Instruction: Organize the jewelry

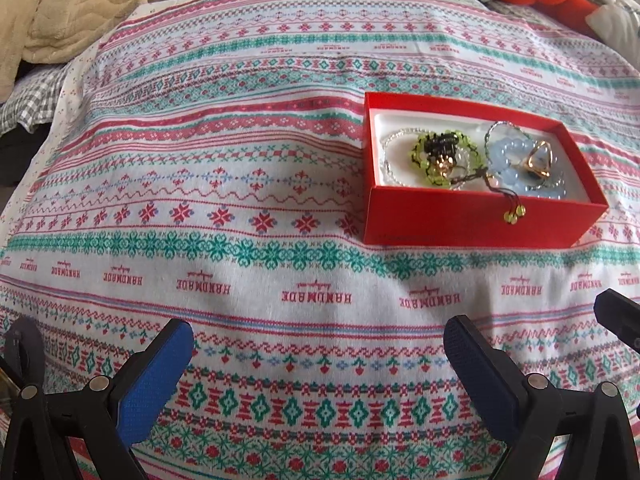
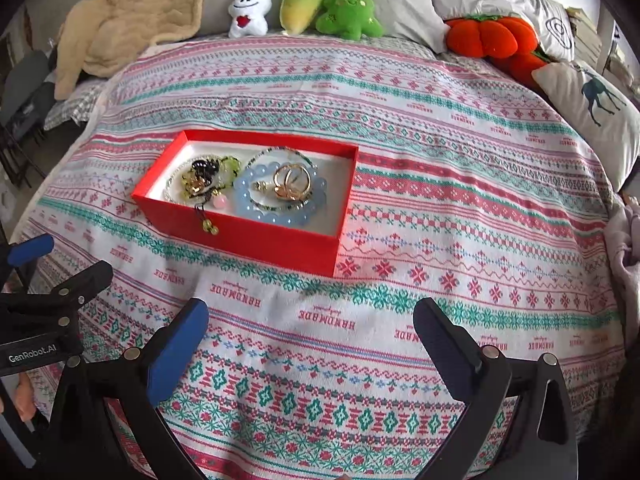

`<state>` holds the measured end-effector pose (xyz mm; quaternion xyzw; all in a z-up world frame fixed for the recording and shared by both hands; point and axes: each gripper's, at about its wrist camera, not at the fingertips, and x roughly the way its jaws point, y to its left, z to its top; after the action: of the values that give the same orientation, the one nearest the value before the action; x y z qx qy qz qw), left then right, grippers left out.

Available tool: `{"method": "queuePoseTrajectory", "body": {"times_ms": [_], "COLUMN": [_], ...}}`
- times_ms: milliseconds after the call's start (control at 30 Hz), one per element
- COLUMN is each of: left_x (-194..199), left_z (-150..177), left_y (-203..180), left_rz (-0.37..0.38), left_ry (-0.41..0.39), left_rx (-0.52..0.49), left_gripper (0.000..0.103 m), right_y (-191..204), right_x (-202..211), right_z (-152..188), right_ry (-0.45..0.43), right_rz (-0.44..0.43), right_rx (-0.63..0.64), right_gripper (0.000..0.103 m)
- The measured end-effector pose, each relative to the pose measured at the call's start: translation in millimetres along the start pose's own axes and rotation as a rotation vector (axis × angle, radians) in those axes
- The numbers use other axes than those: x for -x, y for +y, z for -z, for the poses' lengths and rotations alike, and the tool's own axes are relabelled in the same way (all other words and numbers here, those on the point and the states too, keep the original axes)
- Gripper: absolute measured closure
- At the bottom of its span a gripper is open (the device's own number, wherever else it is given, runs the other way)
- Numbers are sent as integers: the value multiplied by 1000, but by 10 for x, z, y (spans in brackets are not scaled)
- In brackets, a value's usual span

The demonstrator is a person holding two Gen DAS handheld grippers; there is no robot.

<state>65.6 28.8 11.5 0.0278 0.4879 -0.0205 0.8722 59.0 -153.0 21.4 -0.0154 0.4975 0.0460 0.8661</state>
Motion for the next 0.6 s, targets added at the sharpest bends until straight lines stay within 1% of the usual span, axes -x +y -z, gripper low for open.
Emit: {"method": "queuePoseTrajectory", "body": {"times_ms": [267, 400, 600], "left_x": [10, 8, 2], "left_z": [78, 87, 99], "left_y": [-89, -105, -103], "left_rz": [10, 7, 6], "left_ry": [7, 6, 7], "left_rx": [-32, -39, -40], "left_gripper": [0, 0, 0], "right_y": [117, 116, 71], "right_x": [47, 54, 32], "right_z": [147, 163, 157], "right_ry": [14, 18, 21], "right_rz": [10, 2, 14], "right_rx": [-9, -44, -67], "right_gripper": [0, 0, 0]}}
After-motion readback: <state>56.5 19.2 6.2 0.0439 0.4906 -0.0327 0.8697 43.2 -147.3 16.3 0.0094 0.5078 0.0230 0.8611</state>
